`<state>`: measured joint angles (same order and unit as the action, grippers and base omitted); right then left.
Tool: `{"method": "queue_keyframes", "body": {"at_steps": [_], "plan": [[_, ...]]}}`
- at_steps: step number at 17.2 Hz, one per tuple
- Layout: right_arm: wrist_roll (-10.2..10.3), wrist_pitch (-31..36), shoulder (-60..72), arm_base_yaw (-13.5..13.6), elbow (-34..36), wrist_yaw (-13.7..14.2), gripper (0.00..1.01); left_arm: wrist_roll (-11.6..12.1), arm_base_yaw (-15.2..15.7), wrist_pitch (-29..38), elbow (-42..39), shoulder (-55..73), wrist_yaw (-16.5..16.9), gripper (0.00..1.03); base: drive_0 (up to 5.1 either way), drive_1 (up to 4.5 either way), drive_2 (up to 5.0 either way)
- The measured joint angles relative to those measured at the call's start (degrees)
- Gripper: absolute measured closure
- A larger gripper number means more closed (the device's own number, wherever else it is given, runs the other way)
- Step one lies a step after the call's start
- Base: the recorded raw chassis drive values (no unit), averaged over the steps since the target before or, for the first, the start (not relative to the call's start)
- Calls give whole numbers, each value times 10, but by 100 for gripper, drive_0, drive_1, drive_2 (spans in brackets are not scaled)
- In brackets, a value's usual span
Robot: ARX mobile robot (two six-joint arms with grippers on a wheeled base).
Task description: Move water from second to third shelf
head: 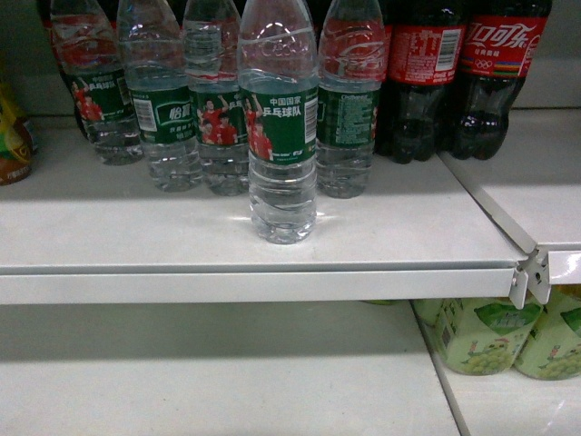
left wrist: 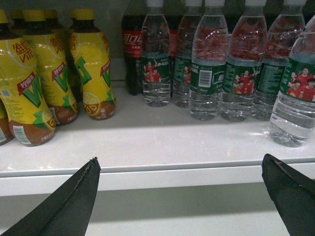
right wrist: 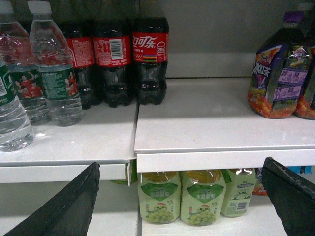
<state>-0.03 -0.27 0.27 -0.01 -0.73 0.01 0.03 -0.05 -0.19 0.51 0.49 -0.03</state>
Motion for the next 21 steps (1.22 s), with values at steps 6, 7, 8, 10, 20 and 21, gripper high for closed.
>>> {"method": "queue_keyframes", "body": {"at_steps": [6, 7, 8, 10, 20, 21], "plan": [[0, 0, 0, 0, 0, 0, 3, 0, 0, 0, 0, 0, 0, 5, 0, 0, 0], [0, 0, 0, 0, 0, 0, 3, 0, 0, 0, 0, 0, 0, 5, 0, 0, 0], [0, 0, 0, 0, 0, 0, 3, 0, 0, 0, 0, 0, 0, 5, 0, 0, 0], [34, -34, 92, -57, -31, -85, 3, 0, 0, 0, 0, 0, 0, 5, 0, 0, 0], [14, 272, 494, -35, -235, -151, 3, 0, 0, 0, 0, 0, 0, 5, 0, 0, 0], [8, 273, 514, -16, -242, -153, 3, 0, 0, 0, 0, 0, 0, 5, 0, 0, 0]]}}
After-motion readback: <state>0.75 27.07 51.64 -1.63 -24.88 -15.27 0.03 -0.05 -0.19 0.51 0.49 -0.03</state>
